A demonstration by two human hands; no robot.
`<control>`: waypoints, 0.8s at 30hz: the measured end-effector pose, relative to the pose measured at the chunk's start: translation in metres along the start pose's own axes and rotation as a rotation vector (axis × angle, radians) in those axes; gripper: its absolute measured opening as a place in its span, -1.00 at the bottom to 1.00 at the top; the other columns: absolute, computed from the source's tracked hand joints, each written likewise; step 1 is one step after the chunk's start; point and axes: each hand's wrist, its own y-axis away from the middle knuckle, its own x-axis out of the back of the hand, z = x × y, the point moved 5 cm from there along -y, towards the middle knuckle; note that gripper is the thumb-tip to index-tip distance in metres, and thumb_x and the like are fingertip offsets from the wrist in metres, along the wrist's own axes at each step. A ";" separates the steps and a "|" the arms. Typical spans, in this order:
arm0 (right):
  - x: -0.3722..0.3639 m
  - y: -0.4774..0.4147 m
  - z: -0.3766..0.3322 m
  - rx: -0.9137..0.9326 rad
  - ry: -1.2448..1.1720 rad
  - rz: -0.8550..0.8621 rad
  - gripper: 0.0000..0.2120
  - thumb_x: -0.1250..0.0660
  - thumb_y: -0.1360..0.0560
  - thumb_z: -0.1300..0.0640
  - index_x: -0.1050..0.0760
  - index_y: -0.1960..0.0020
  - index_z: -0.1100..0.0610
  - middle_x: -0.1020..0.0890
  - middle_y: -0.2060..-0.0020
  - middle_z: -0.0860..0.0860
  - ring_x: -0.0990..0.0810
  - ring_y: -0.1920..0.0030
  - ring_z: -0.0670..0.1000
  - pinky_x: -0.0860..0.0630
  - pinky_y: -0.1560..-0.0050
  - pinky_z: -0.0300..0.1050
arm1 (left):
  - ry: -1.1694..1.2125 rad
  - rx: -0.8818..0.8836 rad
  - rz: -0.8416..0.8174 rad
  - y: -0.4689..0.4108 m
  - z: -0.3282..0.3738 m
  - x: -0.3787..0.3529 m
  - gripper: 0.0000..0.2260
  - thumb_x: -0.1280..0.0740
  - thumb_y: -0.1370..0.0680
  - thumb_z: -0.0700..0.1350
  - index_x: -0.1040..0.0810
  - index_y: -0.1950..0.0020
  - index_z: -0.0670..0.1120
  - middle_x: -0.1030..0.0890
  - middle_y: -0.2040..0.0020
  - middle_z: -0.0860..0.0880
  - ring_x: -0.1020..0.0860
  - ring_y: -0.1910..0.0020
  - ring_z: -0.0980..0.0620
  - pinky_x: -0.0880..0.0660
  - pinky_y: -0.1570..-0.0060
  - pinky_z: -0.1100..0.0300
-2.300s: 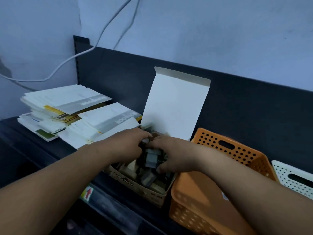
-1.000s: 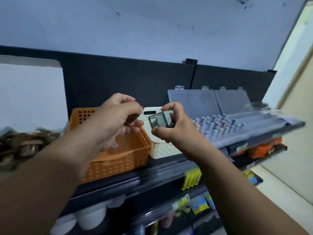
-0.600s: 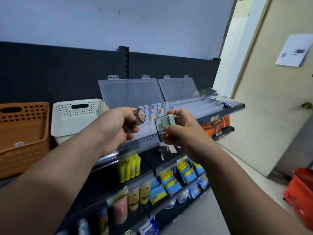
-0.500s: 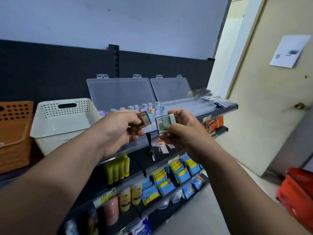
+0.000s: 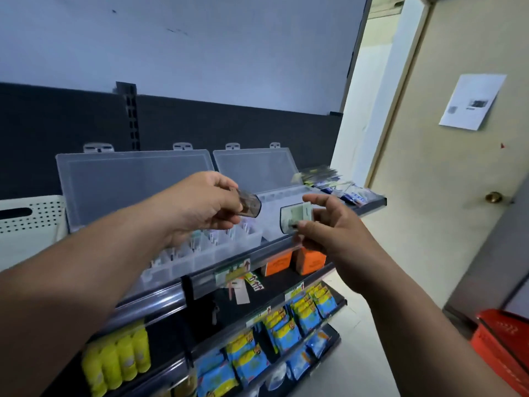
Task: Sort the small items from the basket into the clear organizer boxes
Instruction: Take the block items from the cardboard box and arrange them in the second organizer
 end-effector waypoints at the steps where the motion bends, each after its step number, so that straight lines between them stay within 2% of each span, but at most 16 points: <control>1: 0.007 -0.015 0.003 -0.003 0.016 0.003 -0.68 -0.33 -0.53 0.29 -0.43 -0.19 -0.03 -0.61 -0.08 0.12 -0.67 0.17 0.01 -0.60 0.08 -0.07 | -0.016 -0.004 -0.001 -0.018 0.002 -0.001 -0.80 -0.30 -0.50 -0.37 -0.47 -0.05 -0.14 -0.61 0.12 -0.18 -0.59 0.35 0.03 -0.57 0.32 0.24; 4: 0.023 -0.058 0.011 -0.013 0.098 -0.012 -0.66 -0.31 -0.54 0.29 -0.41 -0.25 0.02 -0.56 -0.17 0.04 -0.69 0.11 0.03 -0.60 -0.09 0.09 | -0.197 -0.059 0.023 -0.067 0.008 0.001 -0.80 -0.39 -0.47 -0.30 -0.51 -0.04 -0.12 -0.63 0.07 -0.16 -0.57 0.25 -0.02 -0.55 0.20 0.14; 7: 0.033 -0.097 0.020 0.004 0.242 -0.021 -0.62 -0.32 -0.55 0.26 -0.38 -0.32 0.03 -0.53 -0.20 0.00 -0.70 0.11 -0.02 -0.62 -0.01 -0.05 | -0.430 -0.107 0.059 -0.108 0.012 0.003 -0.67 -0.50 -0.38 -0.16 -0.50 -0.09 -0.07 -0.63 0.00 -0.06 -0.59 0.09 -0.01 -0.49 0.06 0.14; 9: 0.040 -0.122 0.028 0.016 0.308 -0.002 -0.57 -0.34 -0.54 0.23 -0.37 -0.35 0.00 -0.51 -0.20 -0.04 -0.69 0.12 -0.05 -0.60 0.05 -0.14 | -0.539 -0.105 0.097 -0.131 0.009 0.001 -0.69 -0.50 -0.39 -0.14 -0.50 -0.06 -0.04 -0.61 0.01 -0.02 -0.59 0.05 0.00 -0.53 0.05 0.12; 12: 0.044 -0.163 0.043 0.027 0.400 -0.035 -0.50 -0.41 -0.50 0.16 -0.36 -0.39 -0.06 -0.52 -0.21 -0.07 -0.63 0.01 -0.10 -0.54 0.05 -0.22 | -0.678 -0.086 0.144 -0.164 0.001 -0.004 -0.73 -0.51 -0.36 -0.12 -0.49 0.03 0.01 -0.59 0.02 -0.02 -0.58 0.05 -0.02 -0.56 -0.04 0.02; 15: 0.041 -0.206 0.056 0.043 0.466 -0.100 -0.48 -0.44 -0.47 0.16 -0.38 -0.38 -0.02 -0.54 -0.20 -0.07 -0.59 -0.03 -0.14 -0.50 0.10 -0.31 | -0.794 -0.061 0.161 -0.192 -0.009 -0.013 -0.72 -0.51 -0.36 -0.10 -0.52 0.00 0.02 -0.56 0.06 0.03 -0.56 0.07 0.01 -0.56 -0.04 0.03; 21: 0.025 -0.284 0.083 0.078 0.632 -0.285 -0.50 -0.46 -0.45 0.15 -0.42 -0.35 0.04 -0.55 -0.17 -0.03 -0.54 -0.11 -0.03 -0.53 -0.14 -0.07 | -0.852 0.029 0.226 -0.238 -0.030 -0.027 -0.80 -0.48 -0.40 -0.15 -0.60 0.01 -0.08 -0.61 0.10 -0.01 -0.58 0.11 0.00 -0.58 0.03 0.02; 24: 0.013 -0.314 0.096 0.111 0.691 -0.432 -0.58 -0.47 -0.44 0.13 -0.47 -0.27 0.01 -0.56 -0.07 -0.06 -0.54 -0.08 -0.03 -0.50 -0.12 -0.10 | -0.903 0.154 0.254 -0.254 -0.043 -0.031 -0.81 -0.49 -0.38 -0.15 -0.61 0.03 -0.03 -0.59 0.09 0.01 -0.56 0.10 0.00 -0.58 0.04 0.05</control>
